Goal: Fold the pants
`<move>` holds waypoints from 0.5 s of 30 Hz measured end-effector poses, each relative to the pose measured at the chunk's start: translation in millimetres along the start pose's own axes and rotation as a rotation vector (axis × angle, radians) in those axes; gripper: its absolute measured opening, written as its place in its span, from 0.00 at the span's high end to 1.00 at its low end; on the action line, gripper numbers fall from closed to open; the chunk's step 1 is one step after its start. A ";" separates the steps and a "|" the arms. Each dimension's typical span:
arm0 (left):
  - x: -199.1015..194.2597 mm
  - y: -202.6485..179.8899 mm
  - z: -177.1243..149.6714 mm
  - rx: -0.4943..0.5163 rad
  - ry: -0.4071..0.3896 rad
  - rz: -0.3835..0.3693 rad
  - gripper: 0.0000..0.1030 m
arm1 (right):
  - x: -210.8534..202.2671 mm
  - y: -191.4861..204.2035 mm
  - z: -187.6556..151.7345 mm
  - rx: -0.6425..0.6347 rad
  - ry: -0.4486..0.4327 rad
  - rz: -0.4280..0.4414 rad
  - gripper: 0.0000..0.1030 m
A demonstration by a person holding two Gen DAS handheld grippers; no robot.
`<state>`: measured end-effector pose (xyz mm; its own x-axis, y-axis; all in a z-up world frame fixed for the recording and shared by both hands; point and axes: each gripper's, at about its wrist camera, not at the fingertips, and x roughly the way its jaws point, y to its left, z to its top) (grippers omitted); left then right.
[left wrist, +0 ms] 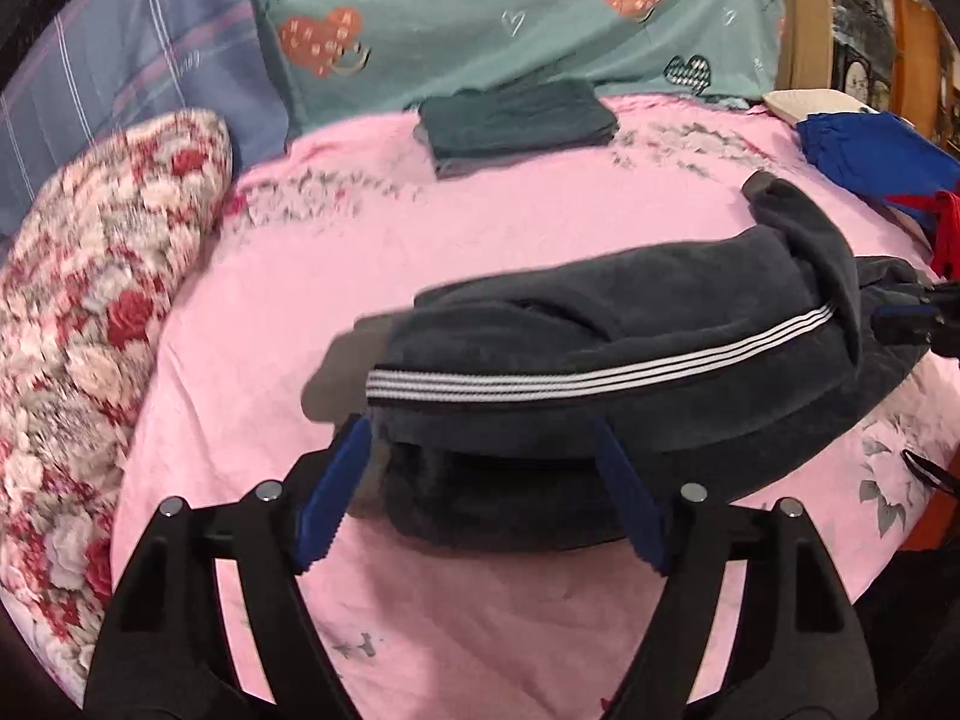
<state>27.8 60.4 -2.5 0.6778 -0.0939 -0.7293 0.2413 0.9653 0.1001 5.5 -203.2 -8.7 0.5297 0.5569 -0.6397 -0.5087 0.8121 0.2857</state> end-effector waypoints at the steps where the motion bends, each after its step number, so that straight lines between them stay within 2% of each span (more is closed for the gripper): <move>1: 5.3 4.5 -1.9 -0.029 0.031 -0.024 0.35 | 1.9 -0.5 -1.0 0.003 0.009 -0.001 0.94; 2: 9.1 8.5 -3.6 -0.059 0.056 -0.061 0.40 | 3.6 0.9 -3.9 0.003 0.023 -0.002 0.92; 3: 11.0 12.4 -5.8 -0.097 0.078 -0.092 0.40 | 3.6 2.1 -5.6 -0.003 0.027 -0.010 0.87; 5: 9.0 14.3 -8.6 -0.141 0.082 -0.129 0.41 | 0.3 4.7 -9.1 -0.015 0.014 -0.054 0.57; 6: 6.9 14.5 -8.5 -0.158 0.073 -0.145 0.39 | -2.4 5.8 -10.1 -0.021 0.001 -0.084 0.55; 9: 8.6 13.2 -3.3 -0.185 0.056 -0.156 0.34 | -5.6 5.2 -9.6 -0.018 -0.007 -0.093 0.54; 15: 40.2 19.3 6.4 -0.262 0.099 -0.159 0.34 | 4.0 14.8 -11.4 -0.128 0.009 -0.208 0.55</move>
<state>64.1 73.7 -25.5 0.5716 -0.2368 -0.7856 0.1427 0.9715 -0.1891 -7.6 -190.9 -15.2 0.6263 0.3779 -0.6819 -0.4712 0.8803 0.0550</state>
